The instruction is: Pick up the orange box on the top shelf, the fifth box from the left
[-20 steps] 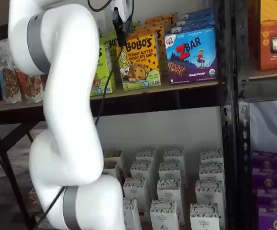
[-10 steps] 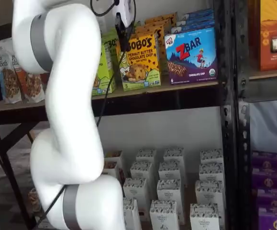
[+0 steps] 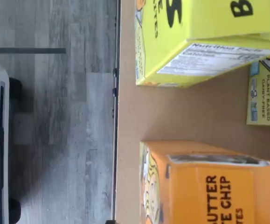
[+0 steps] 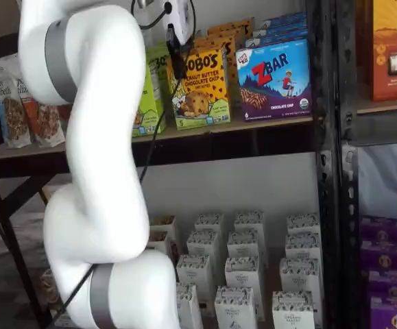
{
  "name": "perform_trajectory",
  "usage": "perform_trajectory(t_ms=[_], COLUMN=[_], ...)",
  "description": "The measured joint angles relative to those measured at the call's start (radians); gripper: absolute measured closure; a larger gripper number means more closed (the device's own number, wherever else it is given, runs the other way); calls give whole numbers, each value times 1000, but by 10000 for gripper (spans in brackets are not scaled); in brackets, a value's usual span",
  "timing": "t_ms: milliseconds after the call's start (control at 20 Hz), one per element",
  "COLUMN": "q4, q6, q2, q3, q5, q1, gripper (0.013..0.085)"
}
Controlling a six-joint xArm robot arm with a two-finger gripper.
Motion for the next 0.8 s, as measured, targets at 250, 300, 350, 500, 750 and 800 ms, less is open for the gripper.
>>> perform_trajectory(t_ms=[250, 300, 350, 500, 750, 800], q4=[8, 10, 12, 16, 18, 17], q6=[-5, -6, -7, -10, -12, -13], q2=[-6, -6, -6, -5, -3, -3], q3=[15, 16, 16, 15, 12, 12], q5=[-19, -21, -22, -23, -23, -23], q1=[-6, -8, -9, -13, -15, -15], gripper=[250, 290, 290, 370, 450, 450])
